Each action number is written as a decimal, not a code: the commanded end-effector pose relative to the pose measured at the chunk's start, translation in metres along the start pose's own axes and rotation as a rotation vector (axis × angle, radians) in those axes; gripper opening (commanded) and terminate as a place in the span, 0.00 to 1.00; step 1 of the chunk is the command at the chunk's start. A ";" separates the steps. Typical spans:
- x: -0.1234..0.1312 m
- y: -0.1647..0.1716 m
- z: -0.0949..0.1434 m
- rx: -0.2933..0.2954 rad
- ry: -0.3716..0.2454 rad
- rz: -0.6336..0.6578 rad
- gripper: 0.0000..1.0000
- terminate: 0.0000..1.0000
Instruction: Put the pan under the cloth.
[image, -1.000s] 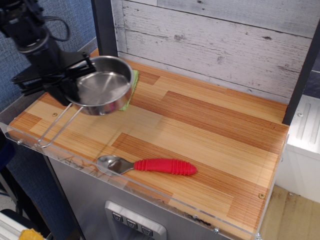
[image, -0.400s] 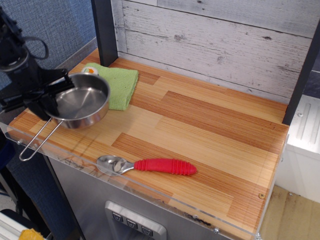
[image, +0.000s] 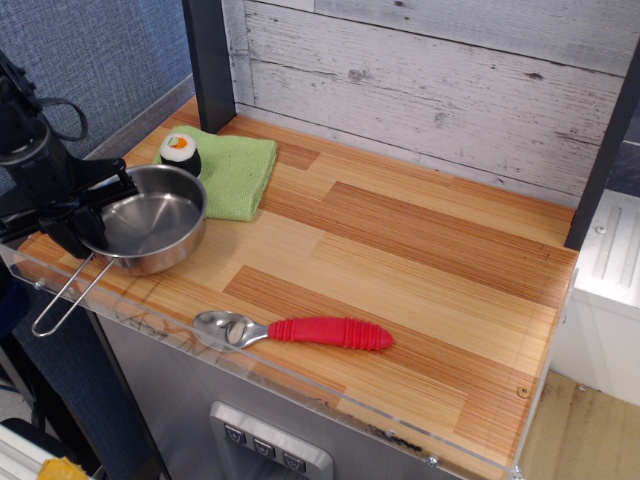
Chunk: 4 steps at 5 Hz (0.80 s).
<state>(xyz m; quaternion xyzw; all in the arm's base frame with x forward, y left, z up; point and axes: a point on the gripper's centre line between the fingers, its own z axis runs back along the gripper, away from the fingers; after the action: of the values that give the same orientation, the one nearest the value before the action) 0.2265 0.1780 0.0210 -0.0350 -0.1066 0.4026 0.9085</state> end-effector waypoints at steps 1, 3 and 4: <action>0.000 0.019 0.002 0.022 -0.032 -0.006 0.00 0.00; 0.001 0.022 0.006 0.065 -0.034 0.032 1.00 0.00; 0.000 0.022 0.007 0.066 -0.040 0.030 1.00 0.00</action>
<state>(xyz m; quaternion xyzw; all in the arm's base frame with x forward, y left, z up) 0.2185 0.1879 0.0134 -0.0073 -0.0918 0.4224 0.9017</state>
